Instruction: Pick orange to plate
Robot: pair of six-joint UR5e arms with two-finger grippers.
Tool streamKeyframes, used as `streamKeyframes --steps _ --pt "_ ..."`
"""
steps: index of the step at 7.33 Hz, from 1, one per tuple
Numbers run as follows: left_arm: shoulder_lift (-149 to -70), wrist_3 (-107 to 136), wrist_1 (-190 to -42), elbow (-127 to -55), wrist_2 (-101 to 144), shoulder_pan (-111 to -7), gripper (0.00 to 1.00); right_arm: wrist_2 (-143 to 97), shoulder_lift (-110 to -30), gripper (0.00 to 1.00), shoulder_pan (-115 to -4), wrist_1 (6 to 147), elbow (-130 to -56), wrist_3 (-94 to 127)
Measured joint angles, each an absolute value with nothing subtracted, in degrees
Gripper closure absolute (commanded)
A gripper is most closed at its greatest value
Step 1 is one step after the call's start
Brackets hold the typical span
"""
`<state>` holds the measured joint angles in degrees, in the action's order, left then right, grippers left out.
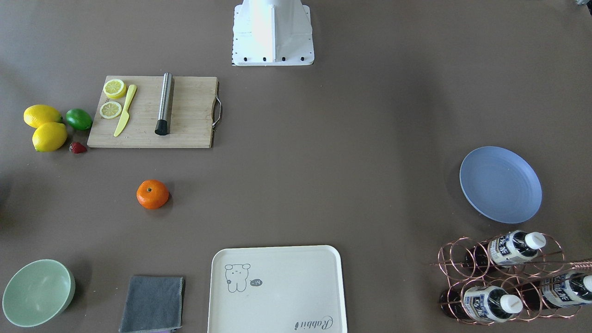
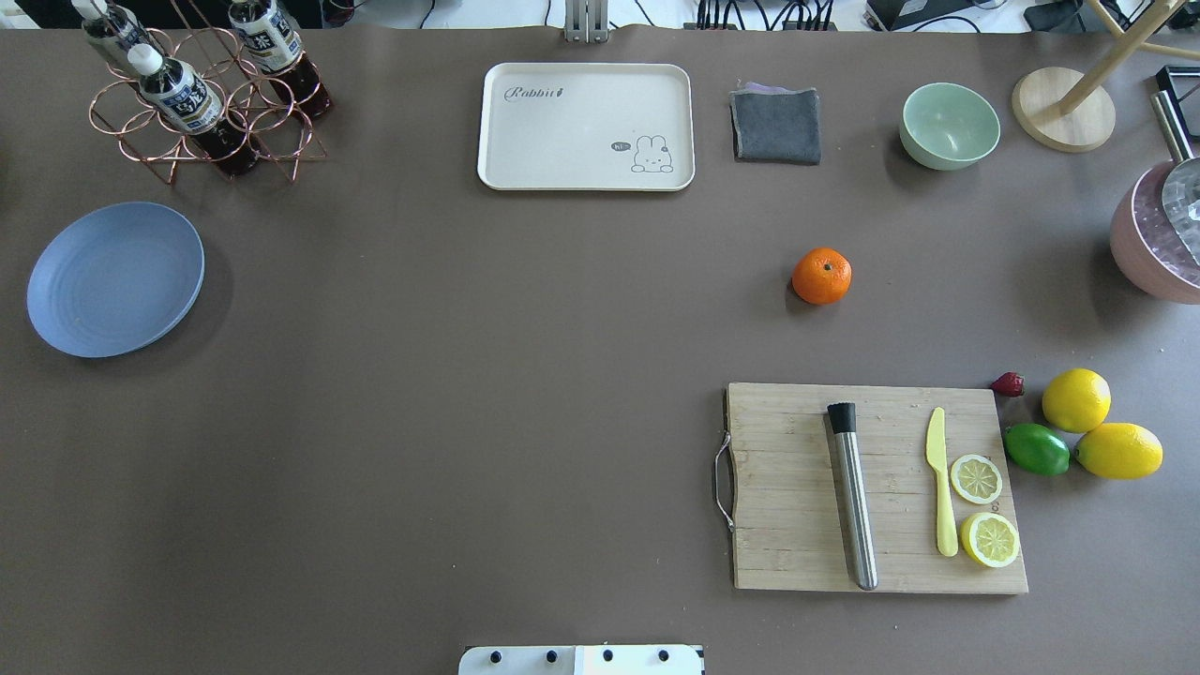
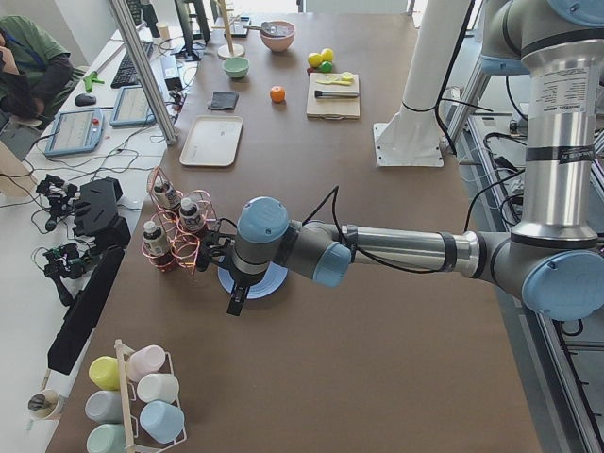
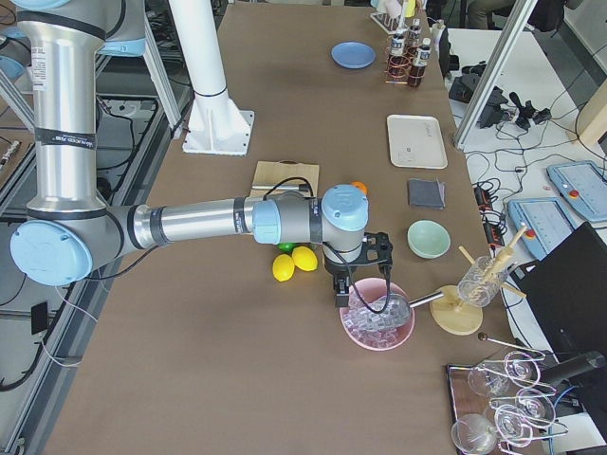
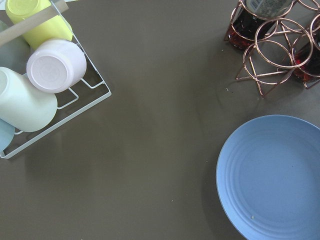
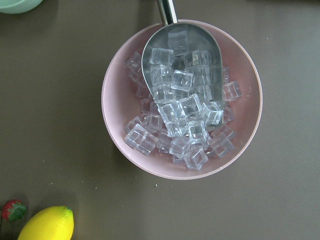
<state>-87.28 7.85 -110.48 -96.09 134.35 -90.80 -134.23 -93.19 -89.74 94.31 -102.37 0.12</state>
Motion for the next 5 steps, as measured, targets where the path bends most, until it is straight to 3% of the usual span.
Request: streamKeyframes --steps 5 --pt "-87.26 7.82 -110.56 -96.11 134.3 -90.79 0.02 -134.12 -93.29 0.0 -89.74 94.31 -101.96 0.09"
